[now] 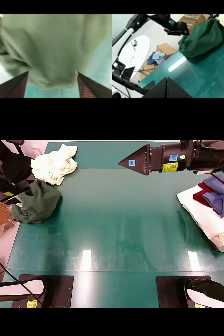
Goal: Fold the shirts.
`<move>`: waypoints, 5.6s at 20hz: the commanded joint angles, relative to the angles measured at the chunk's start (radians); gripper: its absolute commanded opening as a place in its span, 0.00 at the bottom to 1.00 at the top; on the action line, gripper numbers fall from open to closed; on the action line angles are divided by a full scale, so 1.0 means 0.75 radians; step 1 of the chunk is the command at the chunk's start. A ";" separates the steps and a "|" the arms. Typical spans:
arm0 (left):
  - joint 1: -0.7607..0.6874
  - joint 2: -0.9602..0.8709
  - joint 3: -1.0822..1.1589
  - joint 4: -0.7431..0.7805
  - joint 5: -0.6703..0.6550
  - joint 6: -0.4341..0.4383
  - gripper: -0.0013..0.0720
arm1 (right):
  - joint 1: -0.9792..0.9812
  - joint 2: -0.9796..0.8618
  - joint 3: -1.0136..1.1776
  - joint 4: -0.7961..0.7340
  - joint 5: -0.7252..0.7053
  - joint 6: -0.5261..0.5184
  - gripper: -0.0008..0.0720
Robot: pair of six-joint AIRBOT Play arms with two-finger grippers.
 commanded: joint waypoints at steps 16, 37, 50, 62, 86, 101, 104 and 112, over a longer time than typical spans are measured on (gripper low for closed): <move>0.263 -0.343 -0.008 -0.244 -0.150 0.155 1.00 | 0.000 0.006 -0.104 0.014 -0.037 -0.064 0.04; -0.994 -0.377 0.665 -1.530 0.394 0.482 0.05 | -0.340 0.011 0.101 0.106 0.185 0.056 0.04; -0.864 -0.385 0.575 0.091 -0.613 0.307 0.05 | -0.759 0.516 -0.797 -0.297 0.051 0.194 0.04; -0.864 -0.385 0.474 -0.061 -0.549 0.290 0.76 | -0.438 0.556 -1.581 -0.314 0.265 0.019 0.88; -0.864 -0.341 0.488 -0.011 -0.508 0.271 0.76 | 0.010 0.380 -1.373 -0.684 -0.218 0.249 0.82; -0.972 -0.512 0.747 -0.556 0.004 0.356 0.76 | 0.003 0.553 -1.451 -0.533 -0.275 0.276 0.04; -0.865 -0.511 0.743 -0.252 -0.100 0.207 0.76 | -0.248 0.762 -1.487 -0.575 -0.232 0.305 0.04; -0.680 -0.512 0.742 -0.359 -0.153 0.180 0.76 | -1.056 1.256 -1.485 -0.904 0.100 0.548 0.04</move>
